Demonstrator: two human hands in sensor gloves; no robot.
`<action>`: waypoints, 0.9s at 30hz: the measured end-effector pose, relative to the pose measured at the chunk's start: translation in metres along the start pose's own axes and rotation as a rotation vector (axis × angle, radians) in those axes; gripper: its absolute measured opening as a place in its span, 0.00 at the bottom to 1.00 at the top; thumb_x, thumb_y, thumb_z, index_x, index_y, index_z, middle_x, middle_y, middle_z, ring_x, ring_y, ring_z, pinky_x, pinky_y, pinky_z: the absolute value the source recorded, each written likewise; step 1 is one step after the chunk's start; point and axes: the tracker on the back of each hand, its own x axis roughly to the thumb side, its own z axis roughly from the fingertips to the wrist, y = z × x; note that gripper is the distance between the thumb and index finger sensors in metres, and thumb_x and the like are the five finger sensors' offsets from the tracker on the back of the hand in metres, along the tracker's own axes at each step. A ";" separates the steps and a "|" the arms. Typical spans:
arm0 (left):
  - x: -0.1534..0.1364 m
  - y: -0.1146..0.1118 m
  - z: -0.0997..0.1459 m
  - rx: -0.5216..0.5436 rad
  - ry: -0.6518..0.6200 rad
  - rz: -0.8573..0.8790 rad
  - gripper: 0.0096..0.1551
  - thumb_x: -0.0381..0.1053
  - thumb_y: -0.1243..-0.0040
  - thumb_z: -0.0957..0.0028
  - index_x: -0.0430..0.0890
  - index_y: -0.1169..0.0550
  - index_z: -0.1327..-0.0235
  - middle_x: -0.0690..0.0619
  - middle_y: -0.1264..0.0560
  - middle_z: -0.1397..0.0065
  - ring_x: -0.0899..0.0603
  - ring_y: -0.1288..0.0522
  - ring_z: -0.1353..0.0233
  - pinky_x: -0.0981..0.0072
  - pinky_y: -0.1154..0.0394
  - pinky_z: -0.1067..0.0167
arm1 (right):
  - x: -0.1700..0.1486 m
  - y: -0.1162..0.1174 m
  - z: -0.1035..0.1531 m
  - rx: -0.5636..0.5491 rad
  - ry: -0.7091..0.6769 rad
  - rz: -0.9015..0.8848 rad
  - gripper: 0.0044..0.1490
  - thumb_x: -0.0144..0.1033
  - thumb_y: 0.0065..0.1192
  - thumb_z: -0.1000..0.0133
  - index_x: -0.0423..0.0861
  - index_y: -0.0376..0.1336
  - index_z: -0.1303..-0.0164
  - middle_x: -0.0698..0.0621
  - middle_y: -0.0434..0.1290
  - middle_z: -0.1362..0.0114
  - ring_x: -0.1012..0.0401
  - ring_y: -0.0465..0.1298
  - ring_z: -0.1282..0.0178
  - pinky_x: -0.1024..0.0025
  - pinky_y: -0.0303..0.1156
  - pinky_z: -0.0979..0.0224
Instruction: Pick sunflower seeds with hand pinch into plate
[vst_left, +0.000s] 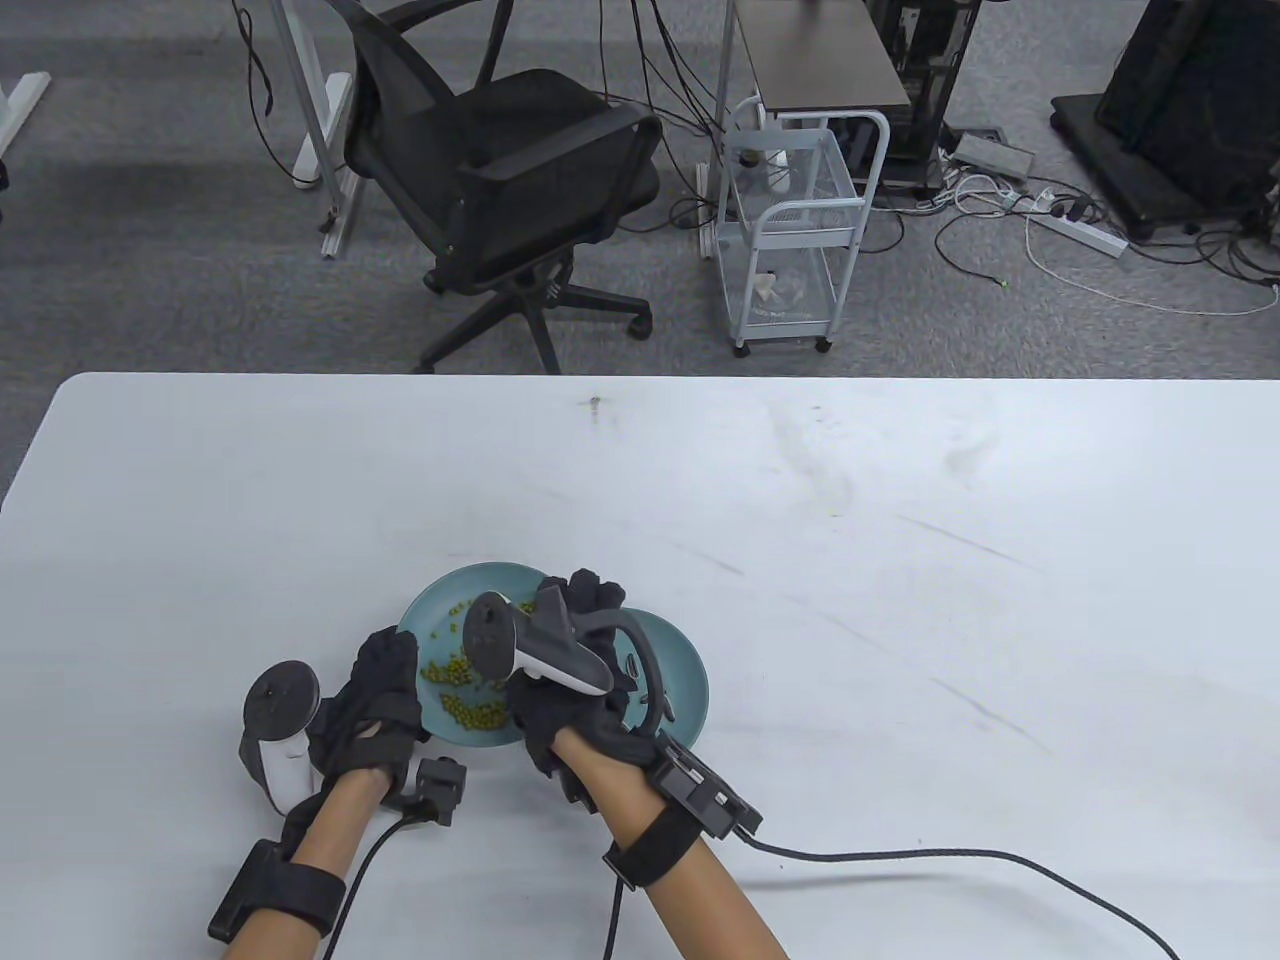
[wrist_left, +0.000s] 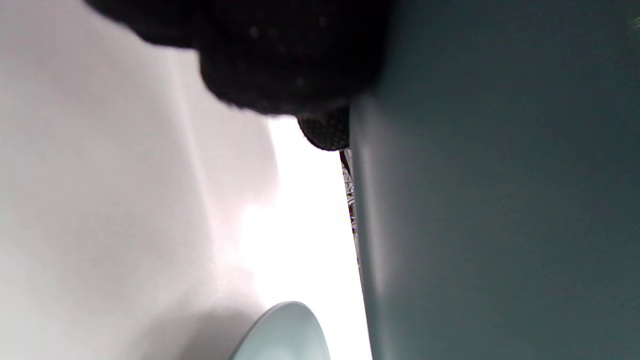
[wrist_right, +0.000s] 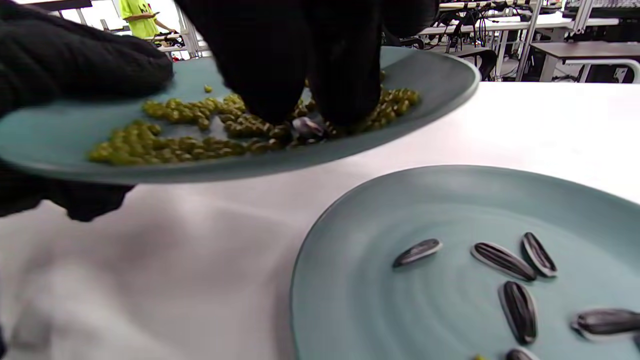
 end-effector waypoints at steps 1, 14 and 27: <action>0.000 0.000 0.000 0.000 -0.001 -0.003 0.24 0.56 0.53 0.33 0.42 0.36 0.34 0.55 0.20 0.43 0.51 0.18 0.73 0.62 0.21 0.68 | 0.001 0.001 -0.001 0.003 0.001 0.008 0.24 0.32 0.77 0.42 0.28 0.75 0.45 0.25 0.50 0.16 0.22 0.43 0.20 0.21 0.37 0.28; 0.000 -0.003 0.000 -0.006 -0.016 -0.030 0.24 0.55 0.53 0.34 0.41 0.37 0.35 0.54 0.20 0.43 0.51 0.17 0.73 0.62 0.21 0.69 | 0.002 0.006 -0.005 0.034 0.016 0.032 0.22 0.28 0.75 0.40 0.27 0.74 0.46 0.25 0.51 0.16 0.23 0.44 0.20 0.21 0.38 0.27; 0.000 -0.004 0.000 -0.012 -0.023 -0.042 0.24 0.55 0.53 0.34 0.41 0.36 0.35 0.54 0.19 0.44 0.51 0.18 0.73 0.62 0.21 0.69 | -0.002 0.008 -0.003 -0.005 0.010 0.054 0.20 0.28 0.75 0.41 0.28 0.75 0.48 0.26 0.53 0.16 0.24 0.45 0.20 0.21 0.39 0.27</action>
